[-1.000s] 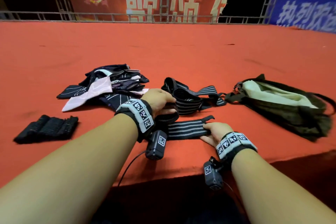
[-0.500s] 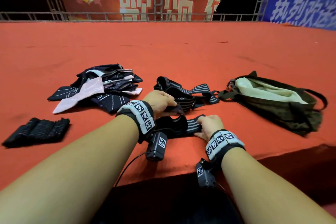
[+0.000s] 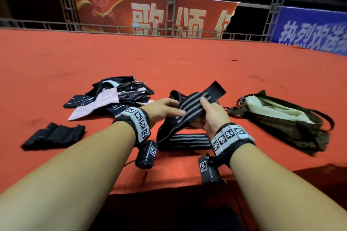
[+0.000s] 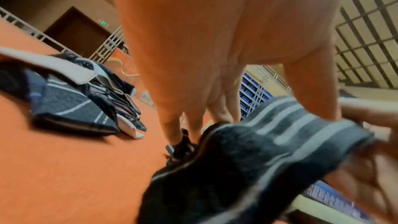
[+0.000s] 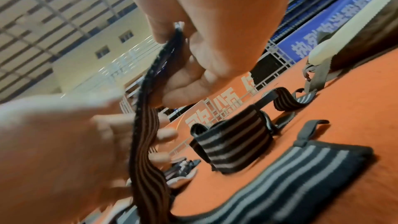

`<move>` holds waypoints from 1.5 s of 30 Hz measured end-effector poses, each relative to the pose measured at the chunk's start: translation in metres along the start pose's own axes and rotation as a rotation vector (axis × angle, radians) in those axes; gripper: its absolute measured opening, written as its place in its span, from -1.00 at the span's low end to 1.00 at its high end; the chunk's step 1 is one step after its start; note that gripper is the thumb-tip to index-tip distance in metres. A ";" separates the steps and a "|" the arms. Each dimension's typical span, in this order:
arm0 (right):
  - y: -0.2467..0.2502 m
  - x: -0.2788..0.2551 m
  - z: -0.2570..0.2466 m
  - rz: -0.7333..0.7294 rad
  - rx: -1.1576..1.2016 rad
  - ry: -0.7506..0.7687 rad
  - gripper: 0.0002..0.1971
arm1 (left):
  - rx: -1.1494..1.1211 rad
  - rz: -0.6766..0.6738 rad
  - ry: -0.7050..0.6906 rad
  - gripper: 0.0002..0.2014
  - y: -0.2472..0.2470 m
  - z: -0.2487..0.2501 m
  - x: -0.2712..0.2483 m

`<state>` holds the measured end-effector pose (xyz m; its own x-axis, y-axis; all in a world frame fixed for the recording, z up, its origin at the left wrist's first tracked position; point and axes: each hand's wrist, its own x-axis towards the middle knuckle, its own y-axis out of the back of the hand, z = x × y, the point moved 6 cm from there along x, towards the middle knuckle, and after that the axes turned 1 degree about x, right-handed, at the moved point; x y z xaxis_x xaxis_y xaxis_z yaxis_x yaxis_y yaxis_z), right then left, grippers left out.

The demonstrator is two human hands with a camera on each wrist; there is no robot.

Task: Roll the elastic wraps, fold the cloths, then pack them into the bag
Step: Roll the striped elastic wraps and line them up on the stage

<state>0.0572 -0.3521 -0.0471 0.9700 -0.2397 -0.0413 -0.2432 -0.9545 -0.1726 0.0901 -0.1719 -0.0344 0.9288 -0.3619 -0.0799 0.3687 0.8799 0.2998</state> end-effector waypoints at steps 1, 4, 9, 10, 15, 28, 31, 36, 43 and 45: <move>0.002 -0.002 -0.007 0.038 0.043 -0.001 -0.51 | 0.064 -0.065 0.032 -0.38 -0.001 -0.007 -0.001; 0.014 -0.002 -0.025 0.122 0.139 0.073 -0.71 | 0.291 -0.192 0.039 -0.22 -0.002 -0.025 0.006; 0.049 -0.001 -0.039 0.279 0.221 0.103 -0.80 | 0.440 -0.295 0.049 -0.49 0.003 -0.012 -0.014; 0.055 0.001 -0.040 0.306 0.237 0.108 -0.80 | 0.443 -0.295 0.059 -0.57 0.007 -0.009 -0.017; 0.060 0.001 -0.045 0.401 0.258 0.122 -0.82 | 0.512 -0.268 0.092 -0.77 0.036 0.003 -0.034; 0.020 0.000 -0.053 0.052 0.238 -0.086 -0.88 | 1.127 0.363 0.010 -0.92 0.126 0.010 -0.061; 0.013 -0.006 -0.055 0.019 0.462 -0.137 -0.84 | 1.046 0.499 -0.022 -0.74 0.144 0.006 -0.063; 0.013 -0.006 -0.035 0.137 0.572 -0.130 -0.77 | 1.180 0.490 -0.185 -0.76 0.123 -0.012 -0.072; 0.055 -0.006 0.048 0.341 0.299 -0.338 -0.80 | 1.110 0.128 0.175 -0.71 0.110 -0.086 -0.071; 0.067 0.001 0.060 0.368 0.156 -0.332 -0.73 | 1.080 0.196 0.284 -0.77 0.125 -0.095 -0.069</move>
<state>0.0423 -0.4054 -0.1174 0.7751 -0.4611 -0.4320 -0.5894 -0.7740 -0.2314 0.0760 -0.0078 -0.0820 0.9927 -0.0425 -0.1127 0.1176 0.1381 0.9834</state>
